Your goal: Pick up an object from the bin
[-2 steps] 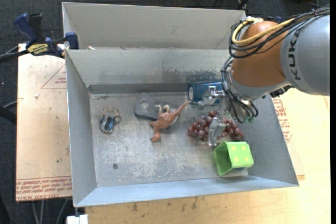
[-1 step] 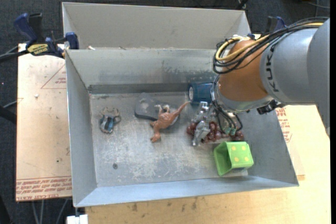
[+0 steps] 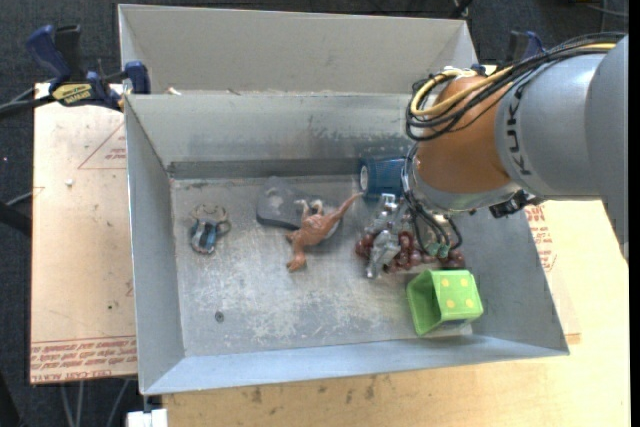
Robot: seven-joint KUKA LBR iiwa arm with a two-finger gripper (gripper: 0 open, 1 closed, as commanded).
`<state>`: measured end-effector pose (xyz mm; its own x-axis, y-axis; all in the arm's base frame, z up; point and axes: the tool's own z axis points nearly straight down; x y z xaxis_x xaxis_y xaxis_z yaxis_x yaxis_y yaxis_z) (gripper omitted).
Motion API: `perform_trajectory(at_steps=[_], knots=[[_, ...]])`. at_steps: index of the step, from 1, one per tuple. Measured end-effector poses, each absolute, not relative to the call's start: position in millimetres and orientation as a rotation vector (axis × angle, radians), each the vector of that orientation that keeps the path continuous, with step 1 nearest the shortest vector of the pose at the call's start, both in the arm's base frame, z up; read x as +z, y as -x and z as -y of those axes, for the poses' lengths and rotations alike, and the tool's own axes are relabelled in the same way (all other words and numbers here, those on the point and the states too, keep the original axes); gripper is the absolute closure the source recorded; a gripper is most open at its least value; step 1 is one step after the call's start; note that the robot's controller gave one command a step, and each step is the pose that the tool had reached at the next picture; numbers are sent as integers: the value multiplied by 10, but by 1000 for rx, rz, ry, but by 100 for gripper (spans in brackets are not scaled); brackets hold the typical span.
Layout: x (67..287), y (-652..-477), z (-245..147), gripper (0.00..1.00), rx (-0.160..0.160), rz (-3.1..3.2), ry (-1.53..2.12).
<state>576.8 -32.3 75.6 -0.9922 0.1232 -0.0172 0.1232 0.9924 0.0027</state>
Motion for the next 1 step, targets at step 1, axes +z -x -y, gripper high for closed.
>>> perform_trajectory(at_steps=[1], knots=[[2155,-5735,436,100,1,-3131,-223]])
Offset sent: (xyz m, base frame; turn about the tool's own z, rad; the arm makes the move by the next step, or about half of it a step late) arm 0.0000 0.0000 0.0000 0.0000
